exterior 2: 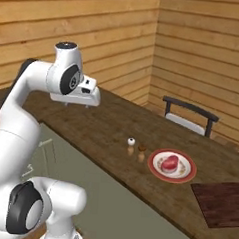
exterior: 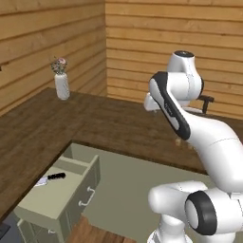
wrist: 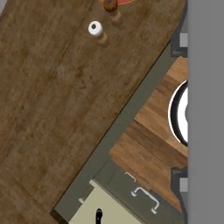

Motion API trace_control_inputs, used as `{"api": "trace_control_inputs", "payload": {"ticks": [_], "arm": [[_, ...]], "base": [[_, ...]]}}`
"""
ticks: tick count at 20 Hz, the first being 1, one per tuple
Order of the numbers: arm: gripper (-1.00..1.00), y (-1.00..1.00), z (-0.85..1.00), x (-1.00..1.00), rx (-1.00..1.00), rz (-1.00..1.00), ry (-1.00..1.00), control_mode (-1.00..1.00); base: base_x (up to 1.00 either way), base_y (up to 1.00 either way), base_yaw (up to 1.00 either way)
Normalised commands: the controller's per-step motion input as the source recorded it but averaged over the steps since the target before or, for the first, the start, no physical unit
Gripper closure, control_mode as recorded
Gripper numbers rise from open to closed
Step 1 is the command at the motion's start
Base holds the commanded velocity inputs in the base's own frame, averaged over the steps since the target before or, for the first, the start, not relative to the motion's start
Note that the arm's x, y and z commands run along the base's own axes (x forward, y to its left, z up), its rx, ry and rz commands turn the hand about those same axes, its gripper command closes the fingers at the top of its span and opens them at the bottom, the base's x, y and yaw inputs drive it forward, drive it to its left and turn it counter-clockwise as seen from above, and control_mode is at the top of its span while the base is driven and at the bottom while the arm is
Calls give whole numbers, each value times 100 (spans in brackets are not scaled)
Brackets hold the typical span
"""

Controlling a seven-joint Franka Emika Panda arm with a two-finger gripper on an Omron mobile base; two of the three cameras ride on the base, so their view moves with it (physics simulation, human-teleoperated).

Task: Pick up the knife from the drawer and place it on the cutting board. Then place the meat from the plate to the cutting board.

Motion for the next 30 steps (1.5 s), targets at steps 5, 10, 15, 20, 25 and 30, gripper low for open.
{"api": "trace_control_inputs", "payload": {"ticks": [5, 10, 15, 20, 25, 30], "arm": [[-100, 0, 0, 0, 0, 0, 0, 100], [-100, 33, -5, 11, 7, 13, 0, -100], [-100, 100, -43, 44, 5, 22, 0, -100], [-100, 100, -75, 37, -1, 18, 0, -100], [-100, 100, -75, 55, -11, 10, 0, -100], [-100, 100, -46, 48, -16, 8, 0, -100]], "base": [[-65, -18, -3], [1, 4, 1], [0, 0, 0], [0, 0, 0], [0, 0, 0], [0, 0, 0]]}}
